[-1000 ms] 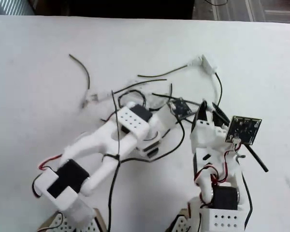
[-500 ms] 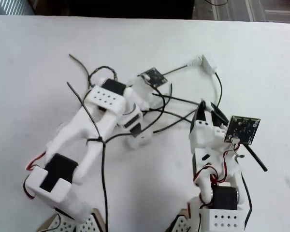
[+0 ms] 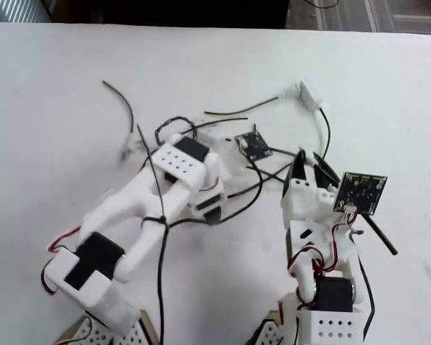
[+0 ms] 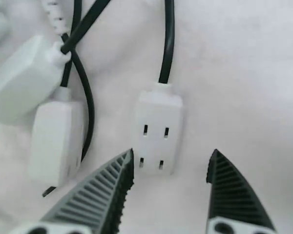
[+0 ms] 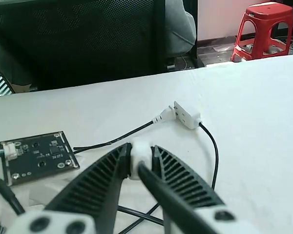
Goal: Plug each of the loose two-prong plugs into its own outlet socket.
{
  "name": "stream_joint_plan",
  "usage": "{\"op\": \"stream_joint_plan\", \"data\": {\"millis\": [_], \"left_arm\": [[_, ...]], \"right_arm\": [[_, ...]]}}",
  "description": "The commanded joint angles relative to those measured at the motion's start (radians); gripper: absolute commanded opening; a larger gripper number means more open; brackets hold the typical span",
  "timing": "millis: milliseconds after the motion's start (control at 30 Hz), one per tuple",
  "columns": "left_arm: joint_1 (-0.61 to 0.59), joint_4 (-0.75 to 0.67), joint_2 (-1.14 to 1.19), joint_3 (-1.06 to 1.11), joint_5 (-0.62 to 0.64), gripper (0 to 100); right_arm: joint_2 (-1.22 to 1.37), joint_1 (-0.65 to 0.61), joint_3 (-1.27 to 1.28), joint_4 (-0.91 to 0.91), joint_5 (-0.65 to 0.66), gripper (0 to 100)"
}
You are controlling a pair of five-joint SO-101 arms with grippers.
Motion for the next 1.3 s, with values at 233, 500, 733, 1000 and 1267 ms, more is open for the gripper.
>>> {"op": "stream_joint_plan", "data": {"millis": [233,500,733,1000,1267], "left_arm": [[-0.015,-0.229,-0.024,0.138,-0.002,20],[-0.013,-0.149,0.073,0.034,0.002,18],[-0.002,0.041,0.286,-0.255,0.075,8],[0.101,0.091,0.309,-0.410,0.241,16],[0.096,0.124,0.308,-0.422,0.250,26]], "right_arm": [[-0.008,-0.005,-0.046,-0.016,0.002,1.7],[-0.008,-0.005,-0.046,-0.016,0.002,1.7],[-0.008,-0.005,-0.046,-0.016,0.003,1.7],[-0.008,-0.005,-0.046,-0.016,0.003,1.7],[-0.008,-0.005,-0.046,-0.016,0.003,1.7]]}}
